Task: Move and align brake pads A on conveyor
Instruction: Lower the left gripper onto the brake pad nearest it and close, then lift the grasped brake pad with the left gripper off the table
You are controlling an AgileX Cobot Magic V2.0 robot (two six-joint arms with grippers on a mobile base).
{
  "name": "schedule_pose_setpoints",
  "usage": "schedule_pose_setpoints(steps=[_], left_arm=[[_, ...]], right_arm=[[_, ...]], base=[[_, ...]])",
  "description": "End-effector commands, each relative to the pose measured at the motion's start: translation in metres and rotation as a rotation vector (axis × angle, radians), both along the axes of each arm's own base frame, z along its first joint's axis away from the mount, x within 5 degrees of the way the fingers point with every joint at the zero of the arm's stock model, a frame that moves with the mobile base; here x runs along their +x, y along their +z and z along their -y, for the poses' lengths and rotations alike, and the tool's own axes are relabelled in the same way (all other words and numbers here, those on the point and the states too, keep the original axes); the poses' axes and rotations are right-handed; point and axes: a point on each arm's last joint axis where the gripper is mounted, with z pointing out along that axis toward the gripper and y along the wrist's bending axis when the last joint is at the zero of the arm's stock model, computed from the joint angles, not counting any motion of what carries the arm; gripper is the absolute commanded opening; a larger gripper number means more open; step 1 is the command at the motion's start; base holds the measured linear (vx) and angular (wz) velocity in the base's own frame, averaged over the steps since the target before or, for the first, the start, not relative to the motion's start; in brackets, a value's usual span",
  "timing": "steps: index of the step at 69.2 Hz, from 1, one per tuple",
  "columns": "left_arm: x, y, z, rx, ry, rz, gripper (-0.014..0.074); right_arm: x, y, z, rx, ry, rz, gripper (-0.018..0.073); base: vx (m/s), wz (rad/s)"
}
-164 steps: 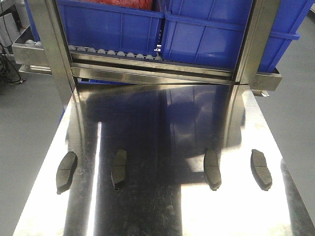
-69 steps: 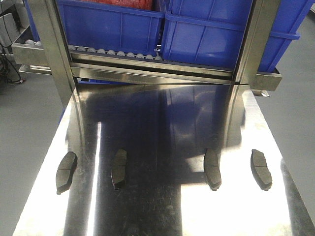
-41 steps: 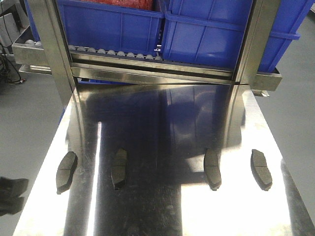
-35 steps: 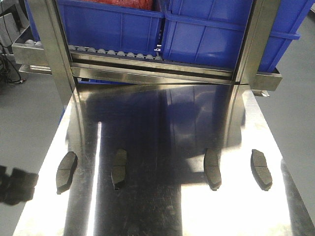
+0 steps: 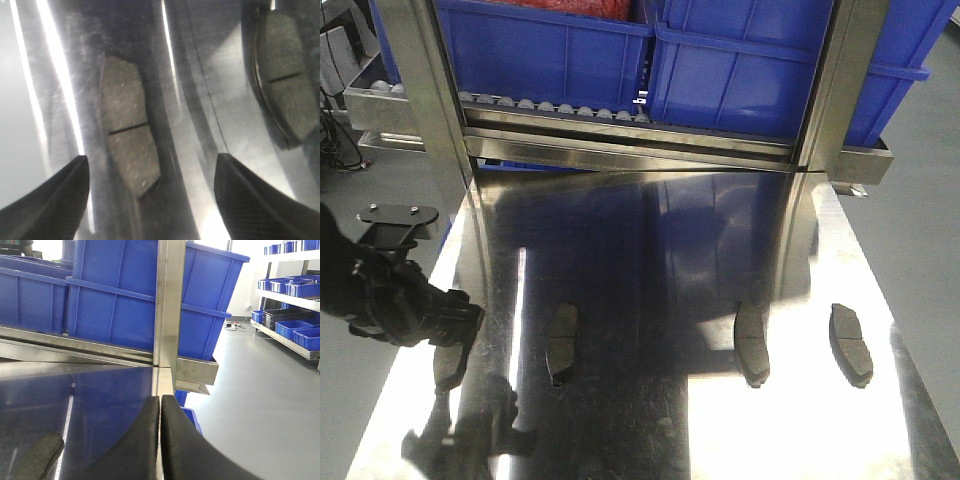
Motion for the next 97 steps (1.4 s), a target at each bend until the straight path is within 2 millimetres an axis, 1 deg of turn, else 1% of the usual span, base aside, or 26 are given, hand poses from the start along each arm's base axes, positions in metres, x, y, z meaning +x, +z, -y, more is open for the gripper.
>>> schedule_pose_setpoints(steps=[1, 12, 30, 45, 57, 63, 72, 77, 84, 91, 97], left_arm=[[0.013, 0.01, 0.005, -0.035, 0.049, 0.042, 0.0506], [0.024, -0.005, 0.007, -0.018, 0.048, -0.009, 0.0506], [0.032, -0.026, 0.005, 0.015, 0.109, -0.049, 0.0506], [0.036, -0.031, 0.005, 0.017, 0.134, -0.049, 0.0506], [0.044, -0.032, 0.008, 0.021, 0.133, -0.095, 0.0506], [0.046, -0.036, 0.009, 0.033, 0.128, -0.152, 0.0506], [0.046, -0.05, 0.009, 0.054, 0.124, -0.232, 0.0492], [0.045, -0.056, 0.009, 0.061, 0.122, -0.261, 0.0468], [0.045, -0.061, 0.009, 0.067, 0.122, -0.286, 0.04], [0.045, -0.063, 0.009, 0.071, 0.12, -0.295, 0.0294], [0.045, -0.064, 0.009, 0.071, 0.12, -0.296, 0.018]], right_arm=[[-0.001, 0.007, -0.001, -0.007, 0.006, 0.088, -0.001], [-0.001, 0.007, -0.001, -0.007, 0.006, 0.088, -0.001], [-0.001, 0.007, -0.001, -0.007, 0.006, 0.088, -0.001], [-0.001, 0.007, -0.001, -0.007, 0.006, 0.088, -0.001], [-0.001, 0.007, -0.001, -0.007, 0.006, 0.088, -0.001], [-0.001, 0.007, -0.001, -0.007, 0.006, 0.088, -0.001], [-0.001, 0.007, -0.001, -0.007, 0.006, 0.088, -0.001], [-0.001, 0.007, -0.001, -0.007, 0.006, 0.088, -0.001], [-0.001, 0.007, -0.001, -0.007, 0.006, 0.088, -0.001], [-0.001, 0.007, -0.001, -0.007, 0.006, 0.088, -0.001], [-0.001, 0.007, -0.001, -0.007, 0.006, 0.088, -0.001]], base=[[0.0, 0.0], [0.0, 0.0], [0.0, 0.0], [0.0, 0.0], [0.0, 0.0], [0.0, 0.0], [0.0, 0.0], [0.0, 0.0], [0.0, 0.0], [0.0, 0.0], [0.0, 0.0]])
